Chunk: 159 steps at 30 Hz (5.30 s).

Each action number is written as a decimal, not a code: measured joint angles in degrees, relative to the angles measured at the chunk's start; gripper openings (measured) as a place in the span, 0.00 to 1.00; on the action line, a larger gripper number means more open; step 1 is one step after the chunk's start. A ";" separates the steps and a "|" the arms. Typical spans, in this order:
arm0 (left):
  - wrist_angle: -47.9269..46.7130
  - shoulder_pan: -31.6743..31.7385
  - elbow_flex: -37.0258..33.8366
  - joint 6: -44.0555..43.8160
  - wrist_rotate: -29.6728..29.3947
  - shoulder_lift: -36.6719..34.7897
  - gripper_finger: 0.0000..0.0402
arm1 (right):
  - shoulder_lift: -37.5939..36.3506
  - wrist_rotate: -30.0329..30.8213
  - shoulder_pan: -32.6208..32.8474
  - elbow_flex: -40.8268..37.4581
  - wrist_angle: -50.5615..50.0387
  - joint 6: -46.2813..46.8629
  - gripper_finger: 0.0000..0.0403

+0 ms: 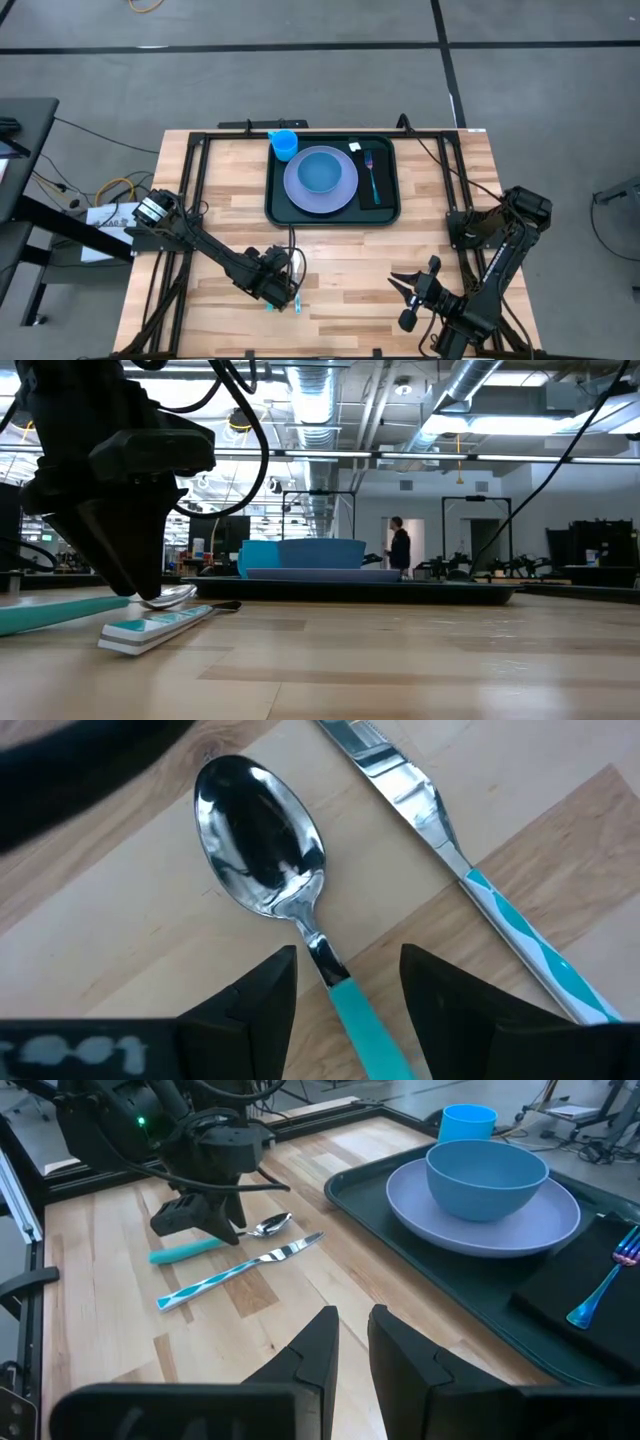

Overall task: Set up tray
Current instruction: Put the spoon on top of the table napkin to the left of the table fork on the tray

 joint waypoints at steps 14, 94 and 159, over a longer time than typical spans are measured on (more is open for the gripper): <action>0.23 0.00 0.00 -0.71 0.05 0.03 0.42 | 0.00 0.00 0.00 0.00 0.00 0.00 0.13; -21.22 11.19 43.33 21.88 -0.43 7.10 0.05 | -0.47 -20.84 -2.38 -0.55 -23.22 2.10 0.13; -7.85 42.12 44.61 27.97 10.77 7.50 0.05 | -50.97 -58.93 -6.37 -20.09 35.59 -93.50 0.13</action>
